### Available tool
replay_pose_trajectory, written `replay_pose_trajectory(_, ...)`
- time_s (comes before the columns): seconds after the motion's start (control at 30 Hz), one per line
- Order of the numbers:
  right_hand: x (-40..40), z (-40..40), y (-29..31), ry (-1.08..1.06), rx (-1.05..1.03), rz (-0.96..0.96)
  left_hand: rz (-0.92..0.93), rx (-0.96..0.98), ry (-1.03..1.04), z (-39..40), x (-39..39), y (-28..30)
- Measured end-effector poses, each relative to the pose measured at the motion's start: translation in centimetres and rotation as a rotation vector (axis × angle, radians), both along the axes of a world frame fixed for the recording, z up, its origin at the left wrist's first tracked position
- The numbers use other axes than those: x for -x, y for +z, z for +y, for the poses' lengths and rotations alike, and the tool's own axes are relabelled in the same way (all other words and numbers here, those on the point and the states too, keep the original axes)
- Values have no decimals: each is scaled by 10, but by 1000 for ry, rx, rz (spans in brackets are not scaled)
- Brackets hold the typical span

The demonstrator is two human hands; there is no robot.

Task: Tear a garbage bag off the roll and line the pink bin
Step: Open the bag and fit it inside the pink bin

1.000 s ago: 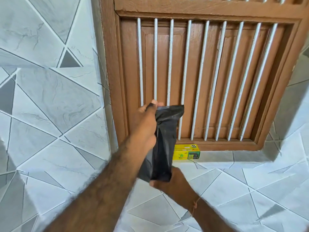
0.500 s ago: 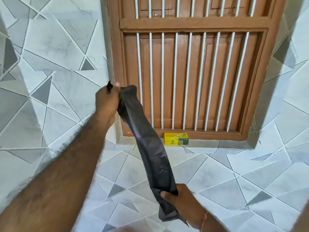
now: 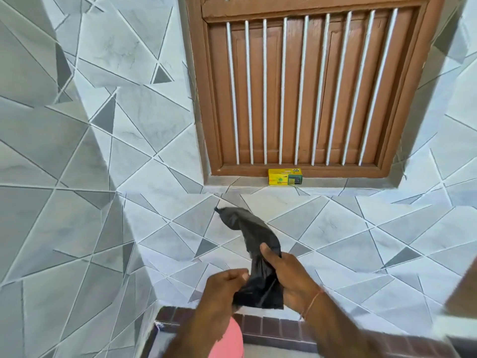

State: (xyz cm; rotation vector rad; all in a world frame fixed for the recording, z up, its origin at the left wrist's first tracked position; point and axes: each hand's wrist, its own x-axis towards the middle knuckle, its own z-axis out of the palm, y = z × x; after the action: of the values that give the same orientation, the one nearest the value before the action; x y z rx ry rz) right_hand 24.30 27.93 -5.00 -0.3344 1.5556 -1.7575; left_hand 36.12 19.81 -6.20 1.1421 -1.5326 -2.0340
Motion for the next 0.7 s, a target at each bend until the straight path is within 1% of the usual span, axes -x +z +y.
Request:
replay_pose_trajectory(0.1,-30,7,-7,116,13,-107,62,88,111,-14,-21,8)
replay_pose_trajectory(0.17,-53,10,-15,156,-17,-137,74,152,178,-20,-34,12)
replay_pose_trajectory(0.23,-79,6,-23,67,-63,-150,68,179,257,-25,-53,13)
replay_pose_trajectory(0.27,-92,3,-25,6,-79,-152,63,163,280,-29,-66,11)
replay_pose_trajectory(0.37,-123,-3,-29,-97,-76,-129,12,99,272,-39,-98,-2)
replay_pose_trajectory(0.4,-130,-4,-29,-131,-73,-114,-15,135,264,-41,-109,-6)
replay_pose_trajectory(0.43,-140,-4,-29,-167,-70,-95,-52,223,257,-39,-121,-9)
replay_pose_trajectory(0.47,-146,-4,-28,-195,-70,-85,-72,357,265,-35,-131,-9)
replay_pose_trajectory(0.5,-152,-3,-28,-218,-73,-66,-49,508,275,-29,-140,-9)
replay_pose_trajectory(0.53,-160,-2,-25,-235,-85,-35,7,642,223,-22,-150,-6)
replay_pose_trajectory(0.57,-164,-2,-23,-243,-94,-1,78,729,115,-15,-156,1)
replay_pose_trajectory(0.6,-171,-1,-19,-243,-97,34,114,764,-17,-10,-161,6)
replay_pose_trajectory(0.63,-175,-1,-15,-234,-97,54,119,772,-136,-6,-163,10)
replay_pose_trajectory(0.67,-179,-1,-12,-228,-90,60,94,800,-208,-5,-163,11)
replay_pose_trajectory(0.7,-184,0,-7,-222,-89,69,65,843,-233,-6,-164,11)
